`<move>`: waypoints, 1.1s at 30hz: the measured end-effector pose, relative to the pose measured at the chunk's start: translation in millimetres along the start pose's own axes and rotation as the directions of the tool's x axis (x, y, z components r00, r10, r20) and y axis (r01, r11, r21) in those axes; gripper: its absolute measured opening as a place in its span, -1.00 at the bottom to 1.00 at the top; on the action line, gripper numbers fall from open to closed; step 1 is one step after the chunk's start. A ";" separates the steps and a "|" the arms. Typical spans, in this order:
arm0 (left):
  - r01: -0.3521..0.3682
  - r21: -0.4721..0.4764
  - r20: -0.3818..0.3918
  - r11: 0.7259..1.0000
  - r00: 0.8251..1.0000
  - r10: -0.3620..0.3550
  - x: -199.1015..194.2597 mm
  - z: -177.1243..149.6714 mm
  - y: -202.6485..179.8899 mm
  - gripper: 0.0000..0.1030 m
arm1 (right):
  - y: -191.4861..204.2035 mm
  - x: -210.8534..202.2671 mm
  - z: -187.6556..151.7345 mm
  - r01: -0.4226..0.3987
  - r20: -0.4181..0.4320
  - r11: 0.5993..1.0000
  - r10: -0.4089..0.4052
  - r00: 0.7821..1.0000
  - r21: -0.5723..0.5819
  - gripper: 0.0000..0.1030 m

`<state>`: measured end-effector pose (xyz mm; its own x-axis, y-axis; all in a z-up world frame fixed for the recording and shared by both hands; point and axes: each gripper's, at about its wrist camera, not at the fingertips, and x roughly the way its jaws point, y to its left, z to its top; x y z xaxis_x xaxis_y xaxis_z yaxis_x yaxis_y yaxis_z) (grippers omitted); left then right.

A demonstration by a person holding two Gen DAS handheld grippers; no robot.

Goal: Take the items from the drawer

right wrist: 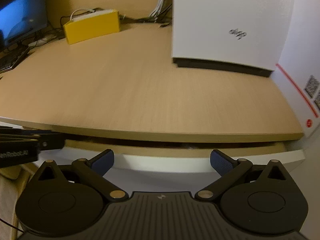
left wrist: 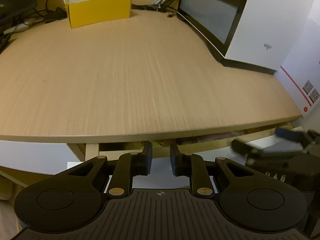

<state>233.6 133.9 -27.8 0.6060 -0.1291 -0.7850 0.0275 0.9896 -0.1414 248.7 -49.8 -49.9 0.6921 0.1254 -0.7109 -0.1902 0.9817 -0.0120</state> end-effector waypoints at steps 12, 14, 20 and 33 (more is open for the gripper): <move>0.011 -0.003 -0.045 1.000 0.999 -0.011 -27.2 -28.6 -6.1 -0.59 | -27.8 11.7 -5.4 0.066 -0.112 0.997 -0.062 0.992 0.028 1.00; 0.019 0.010 -0.059 1.000 0.998 -0.018 -32.7 -34.6 -7.2 -0.59 | -28.0 4.5 -13.2 0.061 -0.110 0.998 -0.058 0.992 0.027 1.00; 0.040 0.039 -0.111 0.998 0.993 -0.035 -48.6 -53.5 -12.0 -0.59 | -26.5 -18.3 -34.9 0.093 -0.132 0.994 -0.085 0.988 0.055 1.00; 0.206 0.066 -0.271 0.976 0.945 -0.181 -60.2 -72.0 -4.1 -0.58 | -28.5 -67.2 -74.1 0.057 -0.251 0.996 -0.038 0.967 0.068 1.00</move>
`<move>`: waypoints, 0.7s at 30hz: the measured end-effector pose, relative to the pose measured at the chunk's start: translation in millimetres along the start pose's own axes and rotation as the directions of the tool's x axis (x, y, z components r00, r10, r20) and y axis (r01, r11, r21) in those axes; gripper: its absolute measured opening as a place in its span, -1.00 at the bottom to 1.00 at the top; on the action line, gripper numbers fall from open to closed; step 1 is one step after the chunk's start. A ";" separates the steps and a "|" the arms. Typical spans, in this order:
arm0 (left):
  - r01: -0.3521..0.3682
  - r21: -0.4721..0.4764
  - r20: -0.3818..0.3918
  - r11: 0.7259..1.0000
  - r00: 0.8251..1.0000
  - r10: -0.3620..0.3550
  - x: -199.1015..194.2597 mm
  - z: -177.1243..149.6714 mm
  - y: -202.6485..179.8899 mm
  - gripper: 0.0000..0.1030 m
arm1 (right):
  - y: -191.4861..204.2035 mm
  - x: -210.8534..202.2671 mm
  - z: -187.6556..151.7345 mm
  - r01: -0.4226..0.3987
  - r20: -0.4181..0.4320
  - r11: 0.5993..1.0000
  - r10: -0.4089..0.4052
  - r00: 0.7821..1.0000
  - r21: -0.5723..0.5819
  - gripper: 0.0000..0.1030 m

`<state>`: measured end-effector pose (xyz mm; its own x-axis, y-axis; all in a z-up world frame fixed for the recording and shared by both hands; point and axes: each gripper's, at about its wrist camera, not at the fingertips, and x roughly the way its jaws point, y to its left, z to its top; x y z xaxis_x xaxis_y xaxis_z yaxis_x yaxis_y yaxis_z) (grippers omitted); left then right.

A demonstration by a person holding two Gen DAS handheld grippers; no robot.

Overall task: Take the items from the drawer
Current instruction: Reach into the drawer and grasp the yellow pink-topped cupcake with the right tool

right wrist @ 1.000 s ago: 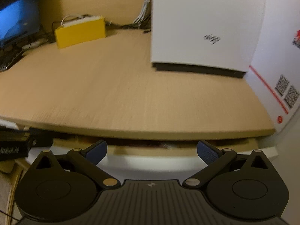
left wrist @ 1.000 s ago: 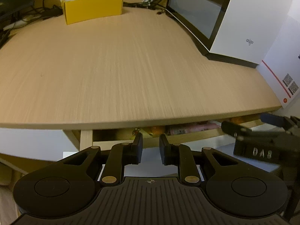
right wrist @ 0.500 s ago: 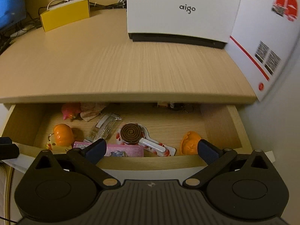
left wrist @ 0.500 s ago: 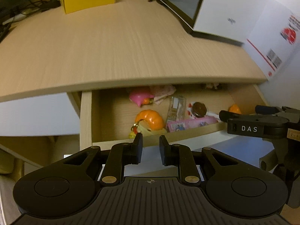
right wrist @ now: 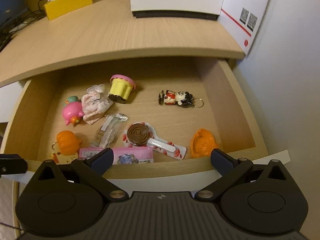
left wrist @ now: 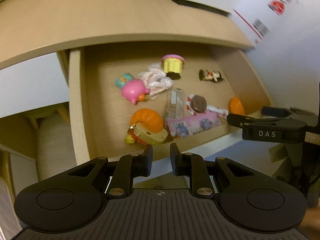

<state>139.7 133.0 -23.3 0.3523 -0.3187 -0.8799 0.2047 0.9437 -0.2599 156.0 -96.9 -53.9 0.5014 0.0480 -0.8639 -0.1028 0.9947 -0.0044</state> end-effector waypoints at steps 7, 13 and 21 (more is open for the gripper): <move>-0.040 0.153 0.083 0.987 0.996 0.027 2.9 20.0 0.1 -0.56 | -0.5 -11.2 -2.0 -0.038 -0.033 0.994 0.035 0.999 -0.098 0.89; -0.076 -0.017 0.006 0.997 0.997 0.076 32.6 54.5 36.6 -0.56 | -1.5 -12.2 20.3 -0.073 0.044 0.986 0.080 0.996 -0.148 0.89; 0.012 0.015 -0.254 1.000 0.967 -0.008 81.2 70.6 36.1 -0.56 | -16.4 -2.5 31.9 -0.099 0.035 0.989 0.103 0.994 -0.109 0.89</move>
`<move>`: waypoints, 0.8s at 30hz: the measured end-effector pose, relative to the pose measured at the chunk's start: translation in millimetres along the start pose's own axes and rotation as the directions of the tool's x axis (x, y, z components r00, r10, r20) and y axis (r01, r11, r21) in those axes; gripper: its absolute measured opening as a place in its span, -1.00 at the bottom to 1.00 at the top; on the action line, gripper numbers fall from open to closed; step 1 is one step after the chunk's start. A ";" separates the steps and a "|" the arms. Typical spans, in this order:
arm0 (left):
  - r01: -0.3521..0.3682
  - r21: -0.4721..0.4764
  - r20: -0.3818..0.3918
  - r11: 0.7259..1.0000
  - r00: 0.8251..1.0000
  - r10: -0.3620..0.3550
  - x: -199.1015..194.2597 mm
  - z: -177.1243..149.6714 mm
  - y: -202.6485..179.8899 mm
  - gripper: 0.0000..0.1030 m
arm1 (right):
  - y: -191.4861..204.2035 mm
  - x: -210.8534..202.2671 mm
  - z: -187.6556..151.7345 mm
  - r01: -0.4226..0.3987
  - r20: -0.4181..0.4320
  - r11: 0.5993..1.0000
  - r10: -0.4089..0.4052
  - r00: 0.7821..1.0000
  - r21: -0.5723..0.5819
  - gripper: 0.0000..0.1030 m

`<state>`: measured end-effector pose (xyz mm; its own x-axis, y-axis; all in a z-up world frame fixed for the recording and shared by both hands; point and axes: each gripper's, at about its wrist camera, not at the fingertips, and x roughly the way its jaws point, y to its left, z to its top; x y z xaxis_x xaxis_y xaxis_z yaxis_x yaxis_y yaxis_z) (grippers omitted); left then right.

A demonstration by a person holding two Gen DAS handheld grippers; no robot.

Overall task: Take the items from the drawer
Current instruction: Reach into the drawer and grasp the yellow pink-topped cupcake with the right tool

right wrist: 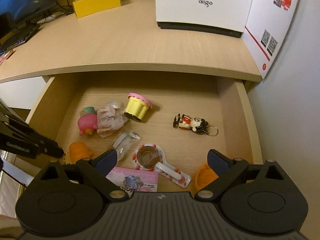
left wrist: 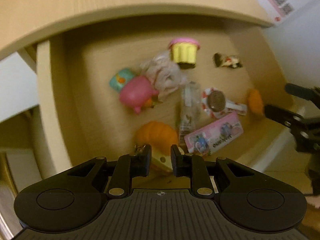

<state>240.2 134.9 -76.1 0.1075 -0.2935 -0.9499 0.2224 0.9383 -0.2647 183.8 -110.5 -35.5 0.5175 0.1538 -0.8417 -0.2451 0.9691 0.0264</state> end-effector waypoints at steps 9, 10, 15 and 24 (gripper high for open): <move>-0.090 0.012 -0.033 0.996 0.995 0.090 46.6 24.2 -15.9 -0.47 | -11.5 8.8 -9.9 -0.020 -0.019 0.999 0.021 1.000 0.040 0.89; -0.087 0.022 -0.025 0.996 0.996 0.087 49.2 25.2 -17.5 -0.48 | -12.2 8.8 -10.2 -0.020 -0.020 0.999 0.021 1.000 0.039 0.89; -0.022 0.120 -0.001 0.993 1.000 0.023 32.2 15.6 -27.9 -0.48 | -15.3 11.7 2.0 -0.032 0.002 0.998 0.032 0.999 0.045 0.89; -0.069 -0.088 0.251 0.994 0.964 0.089 -25.8 -13.0 -12.3 -0.49 | -4.6 97.7 65.7 -0.131 -0.030 0.951 0.145 0.989 0.280 0.72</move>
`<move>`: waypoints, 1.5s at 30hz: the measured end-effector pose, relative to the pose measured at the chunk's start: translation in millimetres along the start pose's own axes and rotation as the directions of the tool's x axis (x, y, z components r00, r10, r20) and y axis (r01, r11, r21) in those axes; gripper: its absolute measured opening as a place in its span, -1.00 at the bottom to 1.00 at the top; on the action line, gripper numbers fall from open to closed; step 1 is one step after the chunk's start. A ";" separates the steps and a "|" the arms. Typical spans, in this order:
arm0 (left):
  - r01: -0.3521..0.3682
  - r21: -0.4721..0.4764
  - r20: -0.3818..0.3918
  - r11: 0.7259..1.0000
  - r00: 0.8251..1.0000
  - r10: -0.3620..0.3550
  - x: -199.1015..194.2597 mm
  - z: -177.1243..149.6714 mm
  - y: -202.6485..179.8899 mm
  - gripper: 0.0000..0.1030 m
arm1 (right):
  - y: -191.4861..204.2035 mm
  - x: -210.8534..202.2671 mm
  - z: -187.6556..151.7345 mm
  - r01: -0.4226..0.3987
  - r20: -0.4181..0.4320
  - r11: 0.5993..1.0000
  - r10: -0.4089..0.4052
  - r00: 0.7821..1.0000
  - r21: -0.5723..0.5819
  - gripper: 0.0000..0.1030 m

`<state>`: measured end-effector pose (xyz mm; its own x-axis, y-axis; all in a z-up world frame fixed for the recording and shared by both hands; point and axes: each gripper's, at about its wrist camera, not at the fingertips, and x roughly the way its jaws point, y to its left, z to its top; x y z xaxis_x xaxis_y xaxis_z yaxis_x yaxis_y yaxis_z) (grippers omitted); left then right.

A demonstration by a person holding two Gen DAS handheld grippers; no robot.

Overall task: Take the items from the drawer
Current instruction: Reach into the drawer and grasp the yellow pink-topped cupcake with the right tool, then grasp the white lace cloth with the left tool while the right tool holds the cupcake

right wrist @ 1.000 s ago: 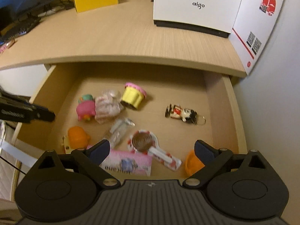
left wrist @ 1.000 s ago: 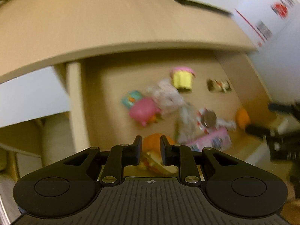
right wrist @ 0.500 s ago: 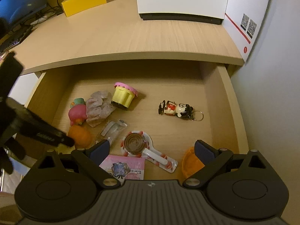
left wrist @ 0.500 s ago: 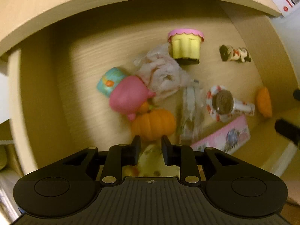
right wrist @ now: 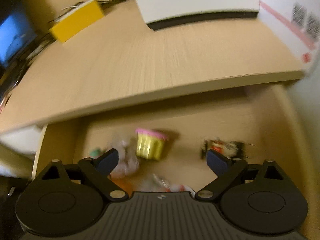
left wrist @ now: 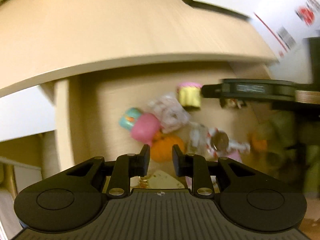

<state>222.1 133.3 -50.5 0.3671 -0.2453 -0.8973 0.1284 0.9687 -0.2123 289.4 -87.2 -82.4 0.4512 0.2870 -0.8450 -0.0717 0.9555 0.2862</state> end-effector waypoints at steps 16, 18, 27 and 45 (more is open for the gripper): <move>-0.008 0.105 0.092 0.994 0.996 -0.001 -0.9 -4.3 -11.1 -0.48 | -13.1 -23.8 -9.0 -0.045 -0.002 0.999 0.045 0.999 -0.018 -0.24; -0.006 0.179 0.118 0.984 0.993 -0.016 5.9 -4.0 -19.2 -0.48 | -19.7 -42.5 -17.7 -0.022 0.020 0.999 0.023 1.000 -0.031 -0.24; -0.032 0.252 0.079 0.967 0.997 0.012 68.5 34.6 -35.5 -0.48 | -31.6 -67.7 -51.7 0.032 0.043 0.997 -0.029 0.999 -0.071 -0.24; 0.048 0.223 0.038 0.974 0.998 -0.058 45.5 14.4 -33.7 -0.84 | -17.1 -133.3 -57.1 0.041 0.164 0.981 -0.010 0.986 -0.187 -0.24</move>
<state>247.8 88.9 -78.6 0.3939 -0.3026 -0.8679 0.3484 0.9229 -0.1637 179.7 -137.9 -0.4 0.5918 0.2621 -0.7623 -0.2182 0.9624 0.1616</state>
